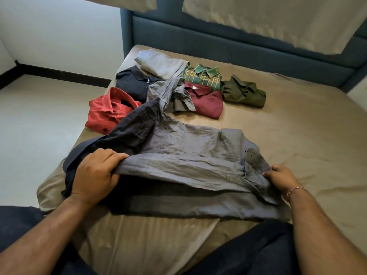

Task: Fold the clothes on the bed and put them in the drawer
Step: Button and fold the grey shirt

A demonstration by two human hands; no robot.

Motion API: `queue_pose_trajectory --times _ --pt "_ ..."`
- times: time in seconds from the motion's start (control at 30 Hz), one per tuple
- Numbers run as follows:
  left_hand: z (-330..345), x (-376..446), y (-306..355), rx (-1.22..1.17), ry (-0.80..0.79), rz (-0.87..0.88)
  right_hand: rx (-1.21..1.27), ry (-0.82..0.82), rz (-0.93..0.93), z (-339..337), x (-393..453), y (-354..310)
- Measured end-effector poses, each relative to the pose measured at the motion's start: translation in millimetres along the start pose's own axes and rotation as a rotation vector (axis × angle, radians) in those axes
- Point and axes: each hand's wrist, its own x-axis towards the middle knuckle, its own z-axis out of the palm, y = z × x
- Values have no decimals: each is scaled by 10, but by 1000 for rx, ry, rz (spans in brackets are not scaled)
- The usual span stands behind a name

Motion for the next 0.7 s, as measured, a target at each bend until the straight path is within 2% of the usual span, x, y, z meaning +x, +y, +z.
queue_pose_trajectory --times 0.2,0.3,0.37,0.43,0.5,0.57,0.63,0.7 --pt "-107 -43 -99 55 -51 18 450 14 -28 -204 -43 134" --pt "-177 -93 -103 62 -111 52 536 52 87 -243 -93 196" --pt "-219 -120 -101 72 -151 87 431 -24 172 -220 -120 195" --pt "-236 -163 -104 108 -235 161 197 -100 201 -168 -137 142" --pt "-247 -223 -114 136 -392 215 -10 -87 168 -93 -145 67" --pt "-253 -295 -116 130 -539 172 -168 -48 90 -11 -116 -1" --pt "-257 -340 -99 97 -557 83 -193 -4 70 40 -48 -5" --pt "-252 -327 -95 57 -501 -6 -48 24 58 20 -28 13"
